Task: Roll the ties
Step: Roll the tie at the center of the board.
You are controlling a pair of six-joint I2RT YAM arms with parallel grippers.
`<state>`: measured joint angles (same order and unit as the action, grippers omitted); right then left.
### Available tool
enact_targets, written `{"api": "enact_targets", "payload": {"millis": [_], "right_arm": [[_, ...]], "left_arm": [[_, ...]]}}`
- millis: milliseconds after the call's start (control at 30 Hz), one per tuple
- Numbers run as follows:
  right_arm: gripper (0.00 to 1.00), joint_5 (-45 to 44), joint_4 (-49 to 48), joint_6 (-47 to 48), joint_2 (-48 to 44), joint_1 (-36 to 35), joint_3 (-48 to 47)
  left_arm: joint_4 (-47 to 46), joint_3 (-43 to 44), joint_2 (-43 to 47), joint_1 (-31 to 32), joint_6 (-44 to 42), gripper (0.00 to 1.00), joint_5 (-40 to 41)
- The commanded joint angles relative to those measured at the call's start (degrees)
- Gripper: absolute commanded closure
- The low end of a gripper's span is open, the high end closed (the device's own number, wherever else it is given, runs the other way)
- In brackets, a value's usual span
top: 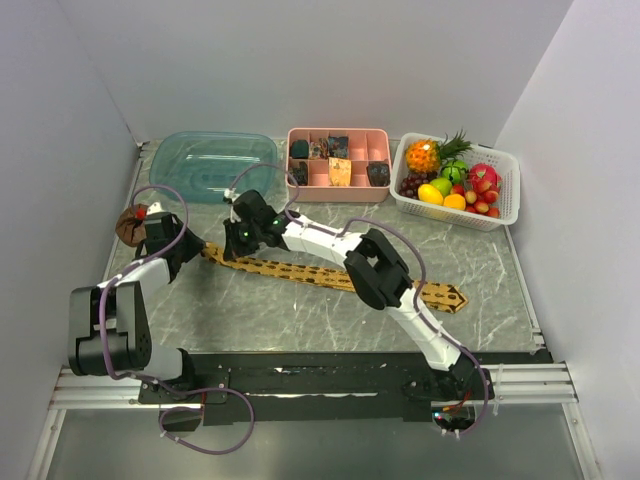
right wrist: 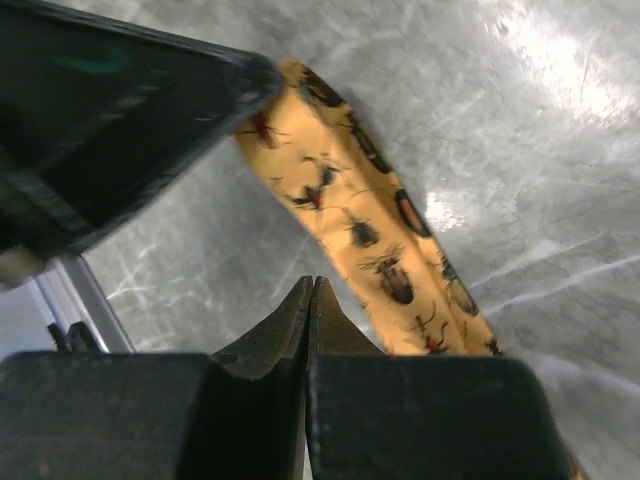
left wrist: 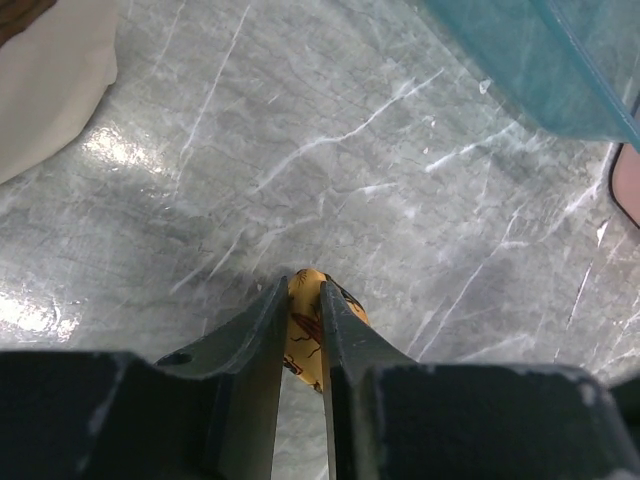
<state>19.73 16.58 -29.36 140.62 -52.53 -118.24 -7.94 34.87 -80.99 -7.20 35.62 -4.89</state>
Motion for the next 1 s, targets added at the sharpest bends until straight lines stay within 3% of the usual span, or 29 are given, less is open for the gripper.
{"api": "enact_targets", "payload": {"millis": [0, 667, 967], "right_arm": [[1.0, 1.2, -2.7, -2.0, 2.7, 0.4, -3.4], [1.0, -0.8, -3.7, -4.3, 7.4, 0.9, -8.1], [1.0, -1.7, -7.0, -4.8, 4.2, 0.9, -0.5]], "left_arm": [[-2.9, -0.7, 2.0, -0.3, -0.1, 0.75, -2.1], [-5.9, -2.6, 6.9, 1.9, 0.2, 0.72, -10.9], [-7.2, -4.6, 7.7, 3.6, 1.2, 0.71, -13.5]]}}
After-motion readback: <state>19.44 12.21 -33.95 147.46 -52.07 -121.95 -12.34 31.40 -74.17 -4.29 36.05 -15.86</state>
